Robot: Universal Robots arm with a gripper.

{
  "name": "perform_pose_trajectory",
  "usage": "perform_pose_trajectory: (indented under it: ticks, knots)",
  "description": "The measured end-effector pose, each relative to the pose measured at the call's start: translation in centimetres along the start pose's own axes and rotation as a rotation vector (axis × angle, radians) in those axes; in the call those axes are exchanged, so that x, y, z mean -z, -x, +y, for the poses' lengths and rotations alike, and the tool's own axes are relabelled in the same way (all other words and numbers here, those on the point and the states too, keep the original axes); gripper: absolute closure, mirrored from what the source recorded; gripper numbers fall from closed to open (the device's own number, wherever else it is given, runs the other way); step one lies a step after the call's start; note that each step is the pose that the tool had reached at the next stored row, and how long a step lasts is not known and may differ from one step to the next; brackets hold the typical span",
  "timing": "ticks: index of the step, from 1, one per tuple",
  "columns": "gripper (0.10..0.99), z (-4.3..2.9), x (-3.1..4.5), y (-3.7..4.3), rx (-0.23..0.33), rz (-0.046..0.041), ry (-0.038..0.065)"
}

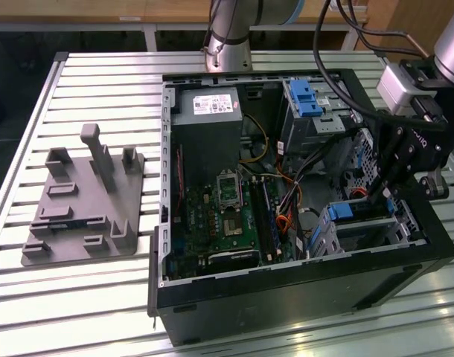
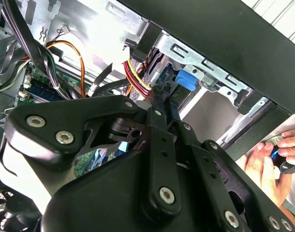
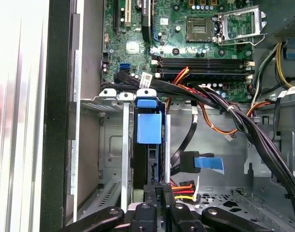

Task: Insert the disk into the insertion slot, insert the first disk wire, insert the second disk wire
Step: 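Insert the first disk wire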

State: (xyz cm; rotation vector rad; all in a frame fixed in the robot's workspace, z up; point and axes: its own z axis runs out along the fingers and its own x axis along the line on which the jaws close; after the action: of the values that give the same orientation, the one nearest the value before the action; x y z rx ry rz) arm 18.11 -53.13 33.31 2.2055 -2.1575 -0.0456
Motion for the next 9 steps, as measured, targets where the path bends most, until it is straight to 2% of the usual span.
perform_pose_trajectory:
  ticks: [9]
  knots:
    - [0.914, 0.00, -0.12, -0.08, 0.000, 0.0003, 0.000]
